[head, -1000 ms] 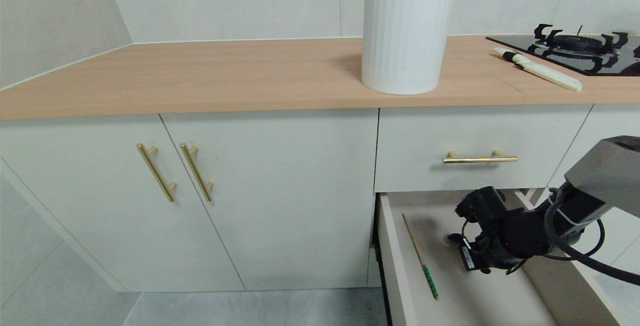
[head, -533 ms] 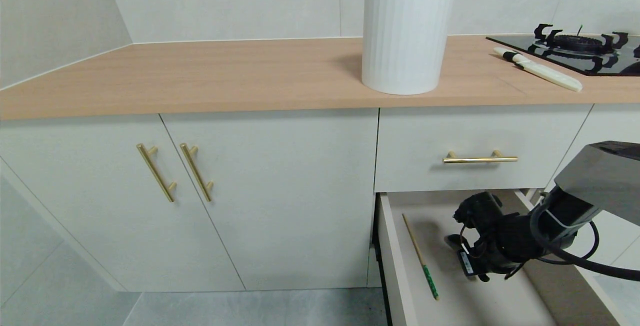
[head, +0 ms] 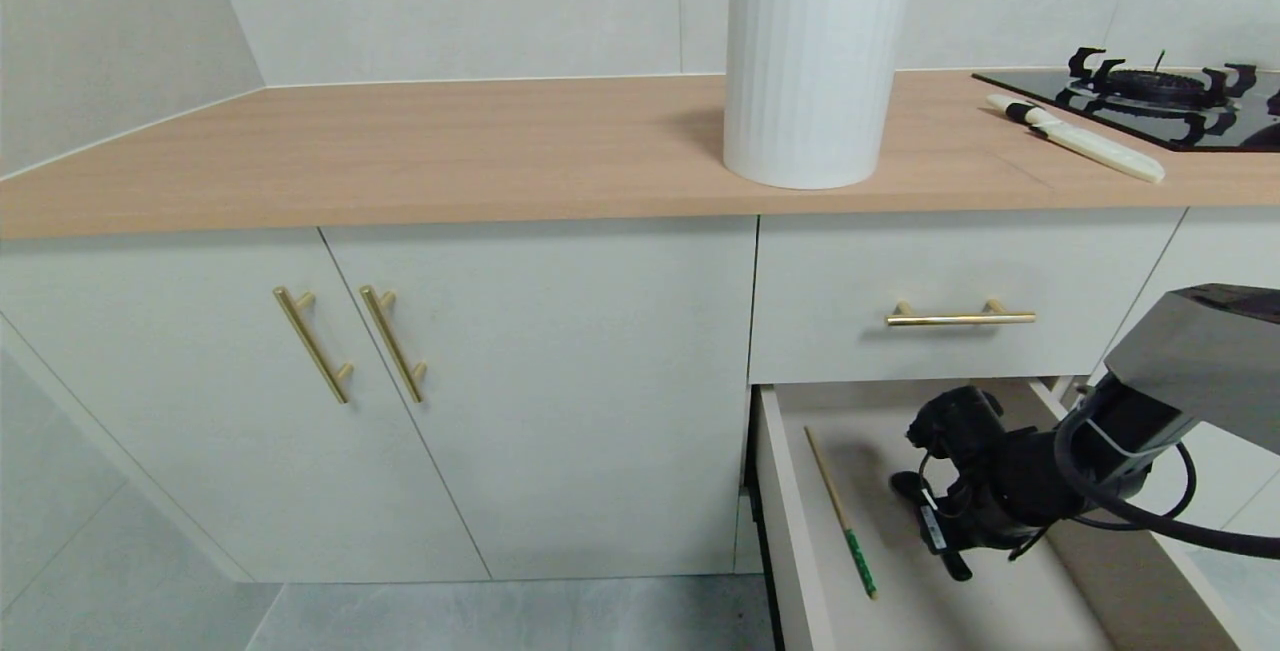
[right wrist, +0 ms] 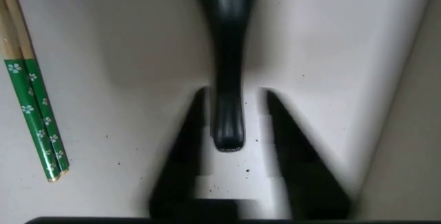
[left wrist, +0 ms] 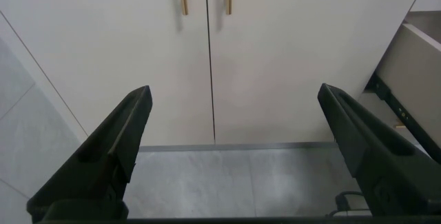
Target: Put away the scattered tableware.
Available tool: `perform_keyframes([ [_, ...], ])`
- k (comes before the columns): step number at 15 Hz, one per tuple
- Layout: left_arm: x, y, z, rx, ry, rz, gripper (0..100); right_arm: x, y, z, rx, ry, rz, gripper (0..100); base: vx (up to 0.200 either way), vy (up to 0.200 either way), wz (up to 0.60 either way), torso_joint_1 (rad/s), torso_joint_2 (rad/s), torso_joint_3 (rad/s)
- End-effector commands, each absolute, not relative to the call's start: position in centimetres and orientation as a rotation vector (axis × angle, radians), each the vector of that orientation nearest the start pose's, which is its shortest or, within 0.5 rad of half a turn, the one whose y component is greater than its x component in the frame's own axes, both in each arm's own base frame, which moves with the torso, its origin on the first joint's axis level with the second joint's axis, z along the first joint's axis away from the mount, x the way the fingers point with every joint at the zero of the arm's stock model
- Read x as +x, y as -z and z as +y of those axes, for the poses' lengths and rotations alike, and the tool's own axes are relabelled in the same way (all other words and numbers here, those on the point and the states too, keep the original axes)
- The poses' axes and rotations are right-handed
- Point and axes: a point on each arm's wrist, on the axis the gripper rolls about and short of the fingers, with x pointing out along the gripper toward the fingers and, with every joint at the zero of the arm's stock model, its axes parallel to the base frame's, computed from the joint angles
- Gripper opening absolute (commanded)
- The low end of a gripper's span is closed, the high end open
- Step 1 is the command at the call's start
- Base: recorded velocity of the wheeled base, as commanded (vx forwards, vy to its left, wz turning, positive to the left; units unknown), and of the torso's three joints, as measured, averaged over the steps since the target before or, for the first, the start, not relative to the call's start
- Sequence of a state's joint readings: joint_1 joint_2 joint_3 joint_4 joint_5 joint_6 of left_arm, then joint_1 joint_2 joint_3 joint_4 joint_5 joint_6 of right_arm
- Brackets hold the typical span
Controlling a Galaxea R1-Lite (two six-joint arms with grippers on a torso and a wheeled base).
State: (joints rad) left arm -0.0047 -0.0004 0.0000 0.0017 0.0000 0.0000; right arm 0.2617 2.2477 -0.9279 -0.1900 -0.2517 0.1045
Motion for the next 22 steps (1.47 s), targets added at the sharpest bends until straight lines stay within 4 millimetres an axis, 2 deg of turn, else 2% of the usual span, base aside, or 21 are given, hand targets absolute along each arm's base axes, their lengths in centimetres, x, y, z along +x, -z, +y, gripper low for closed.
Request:
perform_keyframes([
  [1, -2.3, -7.5, 0.0, 0.000, 0.005, 0.002, 100, 33.7, 0.8, 8.5, -0.193, 0.047, 1.089, 100, 0.000, 0.000, 0.00, 0.000, 0.00, 0.000],
  [5, -2.3, -7.5, 0.0, 0.000, 0.005, 0.002, 100, 33.7, 0.2, 8.5, -0.187, 0.051, 1.070, 100, 0.000, 0.000, 0.00, 0.000, 0.00, 0.000],
  [8, -2.3, -7.5, 0.0, 0.000, 0.005, 0.002, 100, 32.9, -2.7, 8.3, -0.168, 0.047, 1.005, 100, 0.000, 0.000, 0.00, 0.000, 0.00, 0.000],
  [12, -2.3, -7.5, 0.0, 0.000, 0.005, 0.002, 100, 29.3, -9.1, 7.3, -0.124, 0.025, 0.862, 100, 0.000, 0.000, 0.00, 0.000, 0.00, 0.000],
  [15, -2.3, -7.5, 0.0, 0.000, 0.005, 0.002, 100, 25.1, -12.3, 6.9, -0.126, -0.004, 0.826, 100, 0.000, 0.000, 0.00, 0.000, 0.00, 0.000],
  [17, -2.3, -7.5, 0.0, 0.000, 0.005, 0.002, 100, 22.6, -14.0, 6.9, -0.135, -0.043, 0.847, 100, 0.000, 0.000, 0.00, 0.000, 0.00, 0.000],
  [19, -2.3, -7.5, 0.0, 0.000, 0.005, 0.002, 100, 21.1, -15.4, 6.8, -0.123, -0.092, 0.837, 100, 0.000, 0.000, 0.00, 0.000, 0.00, 0.000],
  [22, -2.3, -7.5, 0.0, 0.000, 0.005, 0.002, 100, 20.7, -16.0, 6.8, -0.113, -0.116, 0.829, 100, 0.000, 0.000, 0.00, 0.000, 0.00, 0.000],
])
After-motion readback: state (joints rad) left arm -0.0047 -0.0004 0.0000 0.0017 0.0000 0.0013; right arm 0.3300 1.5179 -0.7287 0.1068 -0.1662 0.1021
